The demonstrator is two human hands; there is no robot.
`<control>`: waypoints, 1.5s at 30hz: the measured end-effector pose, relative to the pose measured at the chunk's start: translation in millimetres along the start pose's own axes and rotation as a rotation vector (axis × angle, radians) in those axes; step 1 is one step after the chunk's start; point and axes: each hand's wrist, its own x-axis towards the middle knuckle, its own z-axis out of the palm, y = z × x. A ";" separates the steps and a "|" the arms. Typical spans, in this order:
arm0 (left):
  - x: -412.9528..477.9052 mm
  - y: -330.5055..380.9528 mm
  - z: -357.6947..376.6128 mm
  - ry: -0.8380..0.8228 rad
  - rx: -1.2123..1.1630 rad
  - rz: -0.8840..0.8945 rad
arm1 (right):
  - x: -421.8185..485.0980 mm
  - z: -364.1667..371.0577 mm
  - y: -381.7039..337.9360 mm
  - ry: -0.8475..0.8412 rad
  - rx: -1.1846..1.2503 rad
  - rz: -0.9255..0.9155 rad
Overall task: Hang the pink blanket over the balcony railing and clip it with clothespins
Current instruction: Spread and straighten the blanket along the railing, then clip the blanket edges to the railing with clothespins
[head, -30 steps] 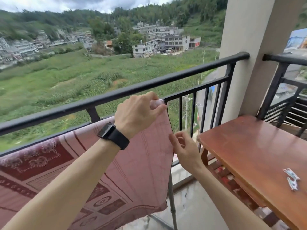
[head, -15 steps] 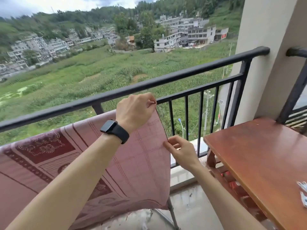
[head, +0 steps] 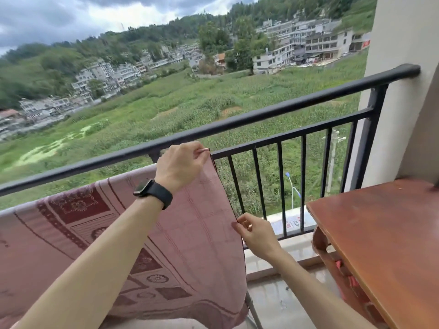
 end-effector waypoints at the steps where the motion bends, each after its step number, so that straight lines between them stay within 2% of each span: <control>1: -1.3 -1.2 0.2 0.000 0.047 -0.010 | 1.0 2.2 -0.5 -0.014 -0.039 0.003; 6: -6.7 8.9 1.7 0.003 0.205 0.034 | 11.9 4.1 -13.7 0.077 -0.063 0.018; 10: -11.7 20.4 2.1 0.044 0.319 0.028 | 13.6 8.1 -11.2 -0.060 -0.147 0.050; 12: -18.1 21.9 -0.5 0.057 0.351 0.049 | 7.0 4.7 -9.3 -0.043 -0.099 0.035; 16: -40.6 31.6 3.7 0.176 0.524 0.219 | -20.7 -8.7 -4.4 -0.041 -0.026 -0.031; 19: -61.8 45.1 30.8 0.174 0.484 0.391 | -44.1 -17.2 7.8 -0.047 -0.037 -0.040; 22: -77.9 60.8 77.1 -0.001 0.350 0.392 | -55.5 -43.5 23.0 0.051 -0.177 -0.051; 25: -92.0 65.8 130.5 -0.248 0.245 0.310 | -70.1 -74.0 37.1 0.162 -0.374 -0.092; 28: -112.9 74.9 183.8 -0.465 0.187 0.319 | -101.4 -91.1 58.0 0.275 -0.510 -0.054; 32: -153.8 115.0 251.7 -0.640 0.096 0.429 | -165.4 -113.2 99.6 0.299 -0.648 0.138; 37: -201.0 189.7 303.9 -0.793 -0.011 0.551 | -244.5 -145.4 148.0 0.275 -0.690 0.461; 42: -216.1 251.6 349.3 -0.981 -0.041 0.592 | -281.4 -191.6 206.3 0.238 -0.636 0.764; 45: -216.2 289.7 377.0 -1.053 -0.019 0.578 | -291.1 -220.3 249.3 0.236 -0.580 0.886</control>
